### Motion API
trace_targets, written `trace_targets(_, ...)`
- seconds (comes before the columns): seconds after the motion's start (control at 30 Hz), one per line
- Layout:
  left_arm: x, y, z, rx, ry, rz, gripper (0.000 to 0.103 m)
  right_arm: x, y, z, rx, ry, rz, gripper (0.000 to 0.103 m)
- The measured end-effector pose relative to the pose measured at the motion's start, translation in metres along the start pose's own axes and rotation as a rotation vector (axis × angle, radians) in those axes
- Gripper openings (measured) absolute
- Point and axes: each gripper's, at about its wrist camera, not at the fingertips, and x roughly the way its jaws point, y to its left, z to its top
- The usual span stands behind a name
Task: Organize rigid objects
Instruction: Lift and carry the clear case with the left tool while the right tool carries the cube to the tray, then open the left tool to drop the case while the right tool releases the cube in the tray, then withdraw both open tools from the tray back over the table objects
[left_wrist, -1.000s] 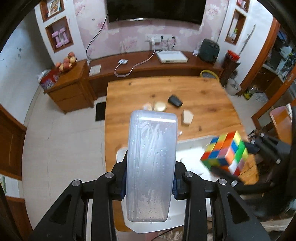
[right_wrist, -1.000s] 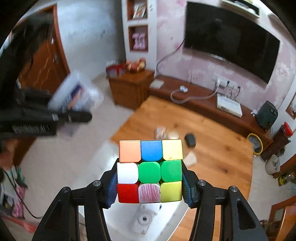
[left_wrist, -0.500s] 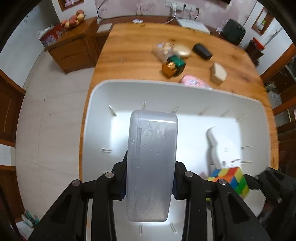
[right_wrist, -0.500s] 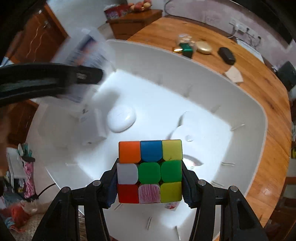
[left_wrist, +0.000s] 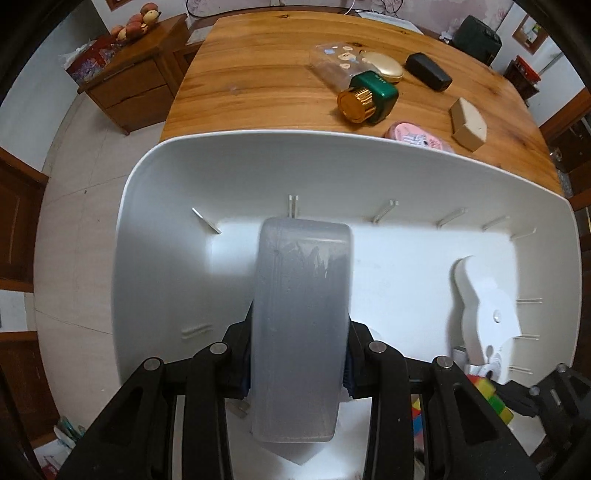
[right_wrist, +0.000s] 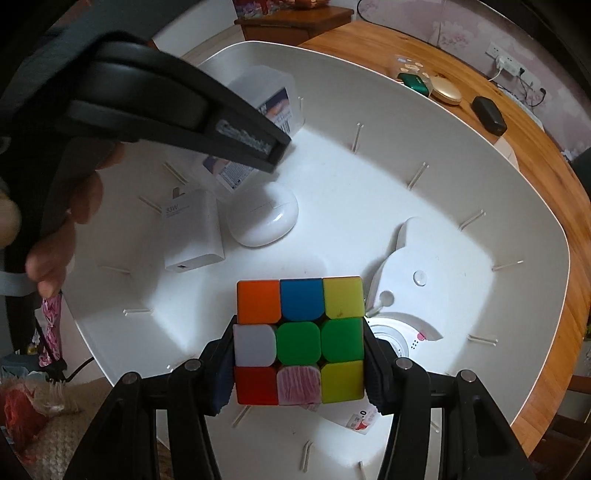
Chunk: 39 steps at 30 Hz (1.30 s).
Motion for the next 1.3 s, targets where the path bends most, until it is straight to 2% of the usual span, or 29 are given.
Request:
trace_targets(0.1, 0.003, -0.001, 0.004, 0.007, 0.004, 0.004, 0.038, -0.002, 0.002, 0.001, -0.012, -0.007, 0.014, 0.067)
trace_targets(0.23, 0.002, -0.002, 0.007, 0.02, 0.007, 0.02, 0.046, -0.009, 0.007, 0.002, -0.045, -0.036, 0.004, 0.068)
trace_targets(0.33, -0.003, -0.006, 0.008, 0.03, 0.009, 0.002, 0.057, -0.016, 0.008, 0.004, -0.057, -0.057, -0.002, 0.069)
trace_targets(0.43, -0.012, -0.015, 0.009, 0.061, 0.003, -0.001, 0.074, -0.025, 0.011, 0.003, -0.061, -0.08, 0.003, 0.069)
trace_targets(0.47, -0.016, -0.019, 0.008, 0.076, -0.003, 0.01, 0.084, -0.032, 0.009, 0.005, -0.059, -0.088, 0.002, 0.069)
trace_targets(0.5, -0.023, -0.023, 0.007, 0.095, -0.017, 0.022, 0.087, -0.034, 0.009, 0.005, -0.056, -0.093, 0.002, 0.069)
trace_targets(0.63, -0.044, -0.027, 0.005, 0.131, -0.045, 0.037, 0.087, -0.05, 0.002, 0.007, -0.029, -0.128, 0.011, 0.069)
trace_targets(0.8, -0.069, -0.024, 0.006, 0.11, -0.064, 0.02, 0.087, -0.069, -0.014, 0.007, 0.015, -0.175, 0.016, 0.069)
trace_targets(1.0, -0.092, -0.017, 0.018, 0.089, -0.098, -0.008, 0.087, -0.09, -0.033, 0.01, 0.074, -0.219, 0.004, 0.069)
trace_targets(1.3, -0.122, -0.03, 0.041, 0.129, -0.163, -0.047, 0.087, -0.114, -0.056, 0.006, 0.155, -0.271, -0.018, 0.069)
